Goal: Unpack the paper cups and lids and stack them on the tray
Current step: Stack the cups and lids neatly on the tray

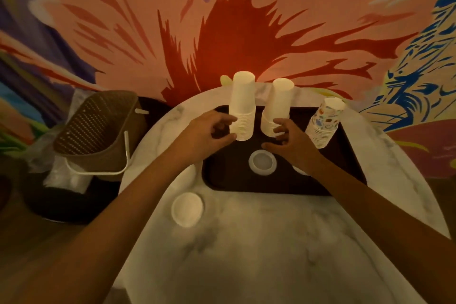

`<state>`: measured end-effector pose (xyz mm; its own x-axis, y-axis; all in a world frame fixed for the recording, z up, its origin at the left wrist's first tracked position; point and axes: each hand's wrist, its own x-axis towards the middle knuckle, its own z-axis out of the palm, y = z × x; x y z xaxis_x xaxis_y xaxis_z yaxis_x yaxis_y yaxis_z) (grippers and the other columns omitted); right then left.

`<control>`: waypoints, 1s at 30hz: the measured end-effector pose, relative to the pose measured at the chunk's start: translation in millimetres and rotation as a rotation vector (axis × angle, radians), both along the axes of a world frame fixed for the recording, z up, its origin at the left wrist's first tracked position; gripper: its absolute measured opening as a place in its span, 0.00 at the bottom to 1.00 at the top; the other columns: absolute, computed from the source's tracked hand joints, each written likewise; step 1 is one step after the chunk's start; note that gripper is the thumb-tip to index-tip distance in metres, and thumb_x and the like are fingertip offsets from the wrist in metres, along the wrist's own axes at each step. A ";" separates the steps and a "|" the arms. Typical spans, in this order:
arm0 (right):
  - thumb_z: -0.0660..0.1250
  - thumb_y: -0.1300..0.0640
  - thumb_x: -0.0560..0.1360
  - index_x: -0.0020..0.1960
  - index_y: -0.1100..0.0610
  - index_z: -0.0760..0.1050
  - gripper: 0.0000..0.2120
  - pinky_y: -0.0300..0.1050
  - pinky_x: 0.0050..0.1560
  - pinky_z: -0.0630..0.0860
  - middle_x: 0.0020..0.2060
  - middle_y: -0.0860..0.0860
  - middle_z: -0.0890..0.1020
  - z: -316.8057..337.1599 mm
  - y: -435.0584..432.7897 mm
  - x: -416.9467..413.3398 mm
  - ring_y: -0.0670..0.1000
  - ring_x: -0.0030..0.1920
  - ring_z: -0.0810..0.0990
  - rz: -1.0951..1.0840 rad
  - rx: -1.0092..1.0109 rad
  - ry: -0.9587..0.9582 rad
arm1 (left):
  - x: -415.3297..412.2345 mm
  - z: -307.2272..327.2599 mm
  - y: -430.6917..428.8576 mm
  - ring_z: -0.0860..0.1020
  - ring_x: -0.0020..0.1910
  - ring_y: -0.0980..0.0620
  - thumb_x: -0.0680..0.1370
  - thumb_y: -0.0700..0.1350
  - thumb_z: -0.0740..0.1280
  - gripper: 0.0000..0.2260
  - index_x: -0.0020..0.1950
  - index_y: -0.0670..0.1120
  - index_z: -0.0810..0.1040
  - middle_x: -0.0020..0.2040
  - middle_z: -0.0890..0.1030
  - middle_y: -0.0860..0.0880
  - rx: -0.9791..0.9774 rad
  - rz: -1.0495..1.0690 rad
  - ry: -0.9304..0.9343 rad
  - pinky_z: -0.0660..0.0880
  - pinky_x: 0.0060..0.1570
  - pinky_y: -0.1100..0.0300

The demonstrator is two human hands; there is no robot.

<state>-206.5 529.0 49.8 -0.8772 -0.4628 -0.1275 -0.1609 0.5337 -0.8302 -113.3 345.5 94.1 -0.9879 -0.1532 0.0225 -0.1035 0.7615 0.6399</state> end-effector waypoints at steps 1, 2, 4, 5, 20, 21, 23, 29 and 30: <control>0.71 0.58 0.71 0.70 0.56 0.62 0.31 0.44 0.59 0.70 0.65 0.56 0.71 -2.1 -5.8 9.0 0.55 0.63 0.72 0.009 -0.007 -0.022 | 12.2 -5.5 -5.9 0.75 0.55 0.54 0.75 0.46 0.67 0.17 0.64 0.50 0.73 0.59 0.76 0.51 0.032 0.021 -0.012 0.73 0.55 0.61; 0.70 0.58 0.71 0.69 0.56 0.62 0.30 0.44 0.58 0.71 0.65 0.56 0.71 -4.5 -11.9 18.0 0.55 0.63 0.72 0.015 -0.011 -0.046 | 25.1 -11.4 -11.8 0.76 0.53 0.54 0.76 0.46 0.67 0.16 0.63 0.49 0.74 0.57 0.76 0.51 0.074 0.042 -0.022 0.73 0.53 0.63; 0.69 0.58 0.72 0.68 0.56 0.64 0.27 0.45 0.57 0.73 0.64 0.56 0.72 -11.8 -24.4 35.9 0.53 0.60 0.74 0.026 0.002 -0.084 | 51.2 -25.5 -23.0 0.77 0.49 0.54 0.76 0.46 0.66 0.13 0.60 0.50 0.75 0.53 0.78 0.52 0.176 0.079 -0.039 0.73 0.48 0.66; 0.69 0.57 0.72 0.68 0.56 0.65 0.26 0.44 0.56 0.74 0.63 0.56 0.73 -16.9 -30.6 44.6 0.52 0.57 0.74 0.031 0.012 -0.104 | 63.5 -34.1 -28.2 0.77 0.48 0.55 0.76 0.46 0.65 0.11 0.59 0.51 0.76 0.50 0.78 0.53 0.217 0.098 -0.046 0.74 0.47 0.67; 0.66 0.58 0.74 0.59 0.67 0.73 0.17 0.51 0.52 0.77 0.54 0.63 0.79 -88.3 -105.0 131.6 0.57 0.46 0.78 0.003 0.233 -0.344 | 126.9 -141.5 -67.9 0.77 0.56 0.42 0.76 0.45 0.67 0.17 0.63 0.41 0.74 0.54 0.80 0.42 0.385 0.453 -0.359 0.74 0.58 0.50; 0.66 0.58 0.74 0.56 0.67 0.75 0.15 0.53 0.53 0.77 0.51 0.64 0.80 -91.4 -107.6 132.1 0.56 0.44 0.78 -0.006 0.255 -0.341 | 126.1 -145.9 -66.8 0.77 0.57 0.42 0.76 0.44 0.67 0.18 0.64 0.40 0.73 0.56 0.79 0.41 0.391 0.476 -0.383 0.73 0.59 0.49; 0.66 0.56 0.74 0.55 0.66 0.77 0.15 0.51 0.56 0.76 0.51 0.62 0.81 -97.3 -112.3 132.7 0.56 0.46 0.78 -0.001 0.309 -0.327 | 123.7 -151.8 -64.4 0.77 0.59 0.42 0.75 0.44 0.68 0.20 0.65 0.38 0.73 0.58 0.78 0.40 0.425 0.514 -0.400 0.73 0.60 0.48; 0.62 0.55 0.77 0.64 0.64 0.71 0.19 0.46 0.61 0.69 0.61 0.60 0.76 -102.8 -128.5 138.0 0.59 0.62 0.75 0.069 0.441 -0.281 | 119.8 -154.0 -57.2 0.80 0.48 0.43 0.75 0.39 0.66 0.09 0.50 0.36 0.81 0.49 0.82 0.37 0.325 0.469 -0.390 0.74 0.52 0.56; 0.63 0.55 0.76 0.64 0.64 0.71 0.20 0.46 0.60 0.70 0.61 0.61 0.76 -103.7 -129.9 137.1 0.59 0.61 0.75 0.056 0.449 -0.301 | 119.9 -153.8 -57.2 0.79 0.46 0.44 0.74 0.39 0.66 0.09 0.51 0.36 0.81 0.49 0.82 0.37 0.323 0.472 -0.385 0.74 0.50 0.56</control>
<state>-69.4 399.2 -53.9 -0.7471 -0.3503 -0.5650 0.0101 0.8438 -0.5365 6.6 288.3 -59.8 -0.7424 -0.5090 -0.4357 -0.6425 0.3567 0.6782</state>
